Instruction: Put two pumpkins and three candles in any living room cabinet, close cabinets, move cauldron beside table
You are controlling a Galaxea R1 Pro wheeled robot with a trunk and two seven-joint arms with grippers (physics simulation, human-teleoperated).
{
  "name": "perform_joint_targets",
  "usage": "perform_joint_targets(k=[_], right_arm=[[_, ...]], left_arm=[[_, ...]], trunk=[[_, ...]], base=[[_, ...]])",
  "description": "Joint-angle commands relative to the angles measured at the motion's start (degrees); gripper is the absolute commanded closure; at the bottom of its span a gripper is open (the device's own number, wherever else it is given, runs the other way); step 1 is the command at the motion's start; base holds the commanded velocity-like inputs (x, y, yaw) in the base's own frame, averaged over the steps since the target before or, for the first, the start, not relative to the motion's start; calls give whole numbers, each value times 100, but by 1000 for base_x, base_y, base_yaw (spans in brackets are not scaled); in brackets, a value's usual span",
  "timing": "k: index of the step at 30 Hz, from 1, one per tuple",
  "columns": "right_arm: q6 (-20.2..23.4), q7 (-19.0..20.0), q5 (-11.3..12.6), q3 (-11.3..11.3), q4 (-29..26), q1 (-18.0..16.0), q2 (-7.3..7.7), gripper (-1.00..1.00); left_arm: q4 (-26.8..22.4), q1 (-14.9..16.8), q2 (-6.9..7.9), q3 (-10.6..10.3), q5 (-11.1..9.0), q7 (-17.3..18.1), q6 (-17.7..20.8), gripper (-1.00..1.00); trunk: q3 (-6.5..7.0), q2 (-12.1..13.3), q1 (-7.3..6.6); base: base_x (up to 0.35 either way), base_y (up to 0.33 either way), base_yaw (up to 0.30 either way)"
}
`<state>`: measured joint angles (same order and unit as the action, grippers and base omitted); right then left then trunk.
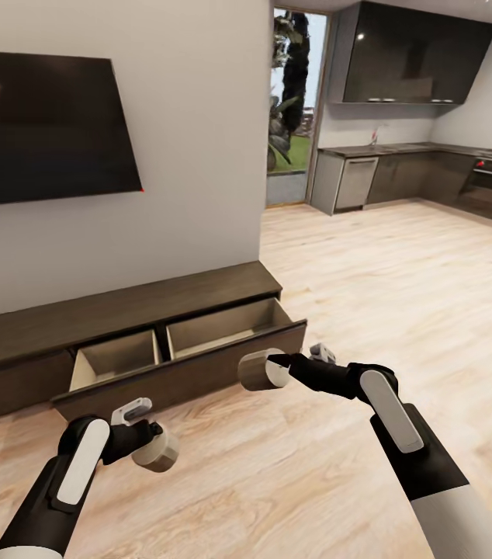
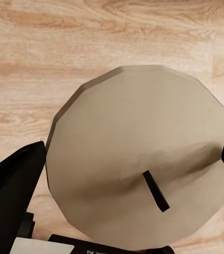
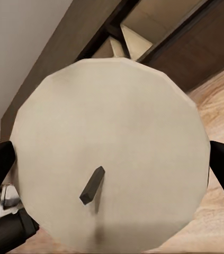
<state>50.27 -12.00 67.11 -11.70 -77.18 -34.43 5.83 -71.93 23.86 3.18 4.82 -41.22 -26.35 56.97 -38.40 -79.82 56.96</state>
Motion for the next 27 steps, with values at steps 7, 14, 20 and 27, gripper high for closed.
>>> perform_joint_targets(k=[7, 14, 20, 27], right_arm=[[0, -57, 66, -8, -8, -3, 6, 100], [0, -57, 66, -8, -8, -3, 6, 100], [0, -57, 66, -8, -8, -3, 6, 100], [0, -57, 66, -8, -8, -3, 6, 100]], left_arm=[[-5, 5, -9, 1, -55, -55, 16, 100], [-5, 5, -10, 1, -53, -55, 16, 100], [-5, 5, -10, 1, -53, -55, 16, 100], [-5, 5, -9, 1, -53, -55, 16, 100]], trunk=[[-5, -3, 0], [-5, -3, 0], [-5, -3, 0], [-5, -3, 0]], base=[[0, -251, 292], [59, -260, 291], [126, -276, 292], [152, -262, 292]])
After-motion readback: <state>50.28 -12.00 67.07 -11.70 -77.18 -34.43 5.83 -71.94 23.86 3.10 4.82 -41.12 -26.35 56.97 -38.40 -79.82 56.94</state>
